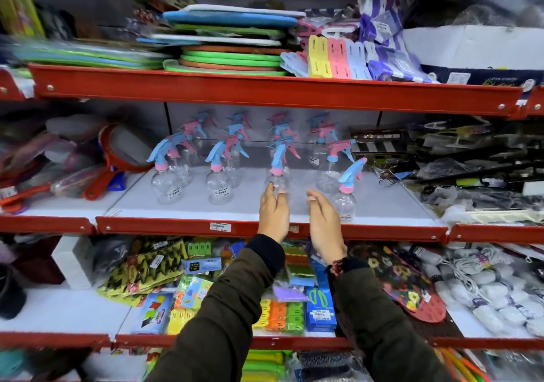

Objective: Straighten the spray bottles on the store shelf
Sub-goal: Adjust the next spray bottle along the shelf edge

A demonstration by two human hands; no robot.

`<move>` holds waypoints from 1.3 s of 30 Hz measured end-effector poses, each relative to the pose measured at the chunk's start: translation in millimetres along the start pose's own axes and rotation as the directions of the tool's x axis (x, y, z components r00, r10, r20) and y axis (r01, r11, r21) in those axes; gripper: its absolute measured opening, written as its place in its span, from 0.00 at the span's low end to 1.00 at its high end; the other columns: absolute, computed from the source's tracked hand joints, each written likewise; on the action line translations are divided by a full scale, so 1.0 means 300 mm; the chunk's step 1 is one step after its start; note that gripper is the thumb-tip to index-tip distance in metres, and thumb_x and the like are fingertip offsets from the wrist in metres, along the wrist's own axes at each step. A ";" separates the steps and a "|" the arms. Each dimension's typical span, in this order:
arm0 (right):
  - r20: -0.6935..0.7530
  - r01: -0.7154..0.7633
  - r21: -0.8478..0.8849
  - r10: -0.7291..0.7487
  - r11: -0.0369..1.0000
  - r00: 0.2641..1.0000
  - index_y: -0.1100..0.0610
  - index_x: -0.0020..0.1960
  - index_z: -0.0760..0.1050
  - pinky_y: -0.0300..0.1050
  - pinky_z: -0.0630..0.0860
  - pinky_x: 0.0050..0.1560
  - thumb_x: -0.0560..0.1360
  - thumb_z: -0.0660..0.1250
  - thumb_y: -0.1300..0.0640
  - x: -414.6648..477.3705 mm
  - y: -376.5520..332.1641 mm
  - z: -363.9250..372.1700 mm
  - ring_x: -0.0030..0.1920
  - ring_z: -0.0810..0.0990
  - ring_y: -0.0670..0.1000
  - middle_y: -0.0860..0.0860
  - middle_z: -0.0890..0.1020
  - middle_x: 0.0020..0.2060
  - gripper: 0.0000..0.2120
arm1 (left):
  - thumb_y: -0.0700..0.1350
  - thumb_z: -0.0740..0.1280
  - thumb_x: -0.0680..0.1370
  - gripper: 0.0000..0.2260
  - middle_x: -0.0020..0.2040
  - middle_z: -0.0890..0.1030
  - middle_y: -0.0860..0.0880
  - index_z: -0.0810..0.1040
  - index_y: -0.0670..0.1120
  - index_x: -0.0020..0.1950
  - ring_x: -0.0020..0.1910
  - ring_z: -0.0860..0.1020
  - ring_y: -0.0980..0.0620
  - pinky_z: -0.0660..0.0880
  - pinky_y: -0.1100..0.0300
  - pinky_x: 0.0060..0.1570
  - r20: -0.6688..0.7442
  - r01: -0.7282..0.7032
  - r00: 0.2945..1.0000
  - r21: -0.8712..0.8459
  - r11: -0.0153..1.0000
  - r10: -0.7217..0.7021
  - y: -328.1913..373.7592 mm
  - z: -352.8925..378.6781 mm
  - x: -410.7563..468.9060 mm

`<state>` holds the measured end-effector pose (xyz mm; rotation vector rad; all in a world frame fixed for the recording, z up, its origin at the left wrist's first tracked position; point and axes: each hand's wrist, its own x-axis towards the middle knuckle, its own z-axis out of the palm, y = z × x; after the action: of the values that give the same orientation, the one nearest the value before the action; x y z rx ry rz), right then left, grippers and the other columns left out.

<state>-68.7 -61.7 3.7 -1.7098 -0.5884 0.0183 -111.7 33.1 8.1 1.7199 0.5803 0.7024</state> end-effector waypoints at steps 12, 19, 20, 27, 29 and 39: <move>0.133 -0.292 0.036 0.285 0.956 0.949 0.57 0.59 0.76 0.48 0.71 0.53 0.78 0.54 0.59 0.300 0.119 0.179 0.47 0.76 0.56 0.57 0.79 0.48 0.16 | 0.49 0.50 0.82 0.22 0.76 0.65 0.43 0.64 0.44 0.74 0.74 0.65 0.45 0.61 0.58 0.68 0.200 0.155 0.964 0.129 0.980 -0.178 -0.063 -0.071 0.234; 0.146 -0.259 0.030 0.252 0.965 0.957 0.53 0.44 0.76 0.49 0.69 0.50 0.77 0.54 0.55 0.213 0.093 0.142 0.45 0.75 0.54 0.53 0.80 0.43 0.12 | 0.51 0.50 0.81 0.21 0.71 0.71 0.41 0.70 0.43 0.68 0.69 0.69 0.43 0.63 0.55 0.67 0.216 0.122 0.965 0.124 0.985 -0.147 -0.060 -0.101 0.149; 0.140 -0.259 0.032 0.253 0.965 0.957 0.53 0.43 0.75 0.49 0.69 0.51 0.77 0.54 0.57 0.200 0.086 0.134 0.45 0.75 0.53 0.51 0.79 0.41 0.11 | 0.51 0.50 0.81 0.21 0.71 0.71 0.42 0.70 0.43 0.68 0.69 0.69 0.44 0.63 0.56 0.67 0.224 0.114 0.964 0.125 0.986 -0.140 -0.056 -0.102 0.132; 0.137 -0.247 0.023 0.242 0.969 0.961 0.49 0.40 0.74 0.50 0.71 0.49 0.76 0.54 0.54 0.167 0.101 0.101 0.41 0.73 0.51 0.46 0.74 0.36 0.11 | 0.49 0.49 0.81 0.20 0.69 0.72 0.40 0.69 0.42 0.68 0.69 0.69 0.43 0.63 0.56 0.65 0.252 0.087 0.959 0.169 0.982 -0.129 -0.037 -0.099 0.066; 0.166 -0.266 0.016 0.259 0.964 0.951 0.53 0.47 0.75 0.46 0.73 0.45 0.78 0.54 0.55 0.151 0.083 0.094 0.46 0.74 0.55 0.50 0.76 0.41 0.11 | 0.49 0.49 0.81 0.21 0.71 0.71 0.40 0.67 0.41 0.70 0.71 0.68 0.43 0.63 0.56 0.66 0.255 0.091 0.958 0.178 0.980 -0.135 -0.034 -0.099 0.052; -0.066 -0.077 0.076 0.082 0.994 0.994 0.55 0.69 0.71 0.44 0.64 0.71 0.81 0.53 0.52 -0.043 -0.009 0.114 0.69 0.72 0.51 0.53 0.74 0.68 0.20 | 0.49 0.51 0.82 0.23 0.79 0.59 0.48 0.57 0.46 0.77 0.78 0.57 0.50 0.52 0.56 0.76 0.127 0.041 0.991 -0.004 0.999 -0.040 -0.045 -0.211 -0.008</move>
<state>-92.0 -35.2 -5.8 -1.6548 -0.4631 0.0373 -158.8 77.4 6.6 1.7278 0.5224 0.5606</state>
